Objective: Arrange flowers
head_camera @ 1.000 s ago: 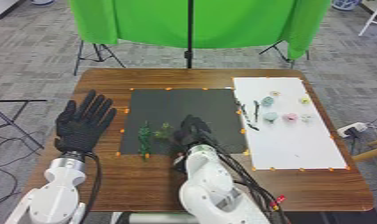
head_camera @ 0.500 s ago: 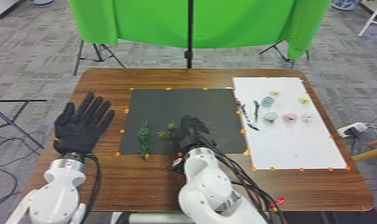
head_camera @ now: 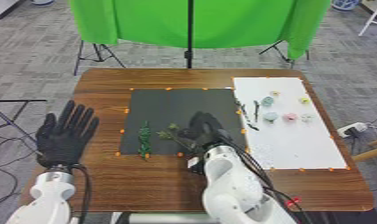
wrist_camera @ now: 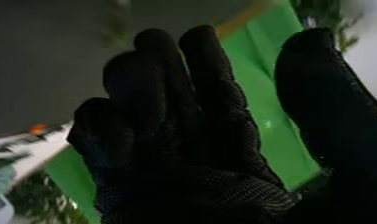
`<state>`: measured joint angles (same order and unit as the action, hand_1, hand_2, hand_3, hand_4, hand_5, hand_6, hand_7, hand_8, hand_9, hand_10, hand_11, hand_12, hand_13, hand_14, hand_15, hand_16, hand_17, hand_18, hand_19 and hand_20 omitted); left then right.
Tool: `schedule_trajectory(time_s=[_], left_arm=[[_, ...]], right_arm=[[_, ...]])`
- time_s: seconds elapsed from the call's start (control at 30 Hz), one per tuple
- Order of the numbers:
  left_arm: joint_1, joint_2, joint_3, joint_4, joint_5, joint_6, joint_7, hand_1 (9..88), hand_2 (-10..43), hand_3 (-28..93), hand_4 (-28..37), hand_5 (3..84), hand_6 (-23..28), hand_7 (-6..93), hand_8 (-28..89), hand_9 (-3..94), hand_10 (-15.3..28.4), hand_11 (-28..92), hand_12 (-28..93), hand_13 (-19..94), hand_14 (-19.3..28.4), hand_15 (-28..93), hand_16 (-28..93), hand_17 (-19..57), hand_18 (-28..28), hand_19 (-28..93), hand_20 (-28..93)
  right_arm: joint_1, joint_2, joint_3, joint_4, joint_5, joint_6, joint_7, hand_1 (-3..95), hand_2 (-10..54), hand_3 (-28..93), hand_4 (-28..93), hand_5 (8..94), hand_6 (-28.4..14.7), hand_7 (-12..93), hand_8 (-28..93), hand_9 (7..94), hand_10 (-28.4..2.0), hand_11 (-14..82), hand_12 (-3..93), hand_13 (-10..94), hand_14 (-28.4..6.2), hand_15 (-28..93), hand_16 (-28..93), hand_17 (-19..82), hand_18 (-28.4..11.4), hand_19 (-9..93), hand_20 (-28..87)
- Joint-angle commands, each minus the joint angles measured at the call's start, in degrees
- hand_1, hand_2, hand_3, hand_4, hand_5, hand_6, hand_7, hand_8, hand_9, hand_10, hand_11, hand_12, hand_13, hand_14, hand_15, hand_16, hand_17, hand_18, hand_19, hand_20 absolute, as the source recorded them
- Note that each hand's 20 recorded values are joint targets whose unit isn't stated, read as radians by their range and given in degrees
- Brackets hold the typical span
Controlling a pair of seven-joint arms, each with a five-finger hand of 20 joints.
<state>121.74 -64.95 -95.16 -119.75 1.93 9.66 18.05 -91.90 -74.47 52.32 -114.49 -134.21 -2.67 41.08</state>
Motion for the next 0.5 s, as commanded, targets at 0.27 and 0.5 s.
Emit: schedule_trajectory(time_s=[0.27,0.5], left_arm=[[2.51,-0.41,0.00,0.00,-0.96,-0.19,-0.91,26.0,18.4,76,-28.3,42.4,9.2,9.9,-10,38.3,14.2,17,6,29,14.4,25,-8,-6.5,12.6,33,10],[1.96,-0.41,1.22,0.23,-0.89,0.13,-2.50,25.9,18.5,76,-28.3,42.7,9.4,9.7,-10,38.4,14.2,17,6,29,14.4,25,-8,-6.5,12.6,33,10]], right_arm=[[-4.17,0.52,0.64,0.96,-1.68,-5.53,-1.26,35.7,-7.8,80,-21,73.3,-7.2,23,-12,74.4,-21.0,20.3,17.2,71,-15.4,63,23,43,-26.9,93,53],[-4.26,-0.44,-2.78,0.73,-1.78,-8.13,-2.67,36.0,-7.2,80,-21,73.6,-6.8,23,-12,74.5,-20.5,20.4,17.6,71,-15.6,63,23,42,-27.0,93,51]])
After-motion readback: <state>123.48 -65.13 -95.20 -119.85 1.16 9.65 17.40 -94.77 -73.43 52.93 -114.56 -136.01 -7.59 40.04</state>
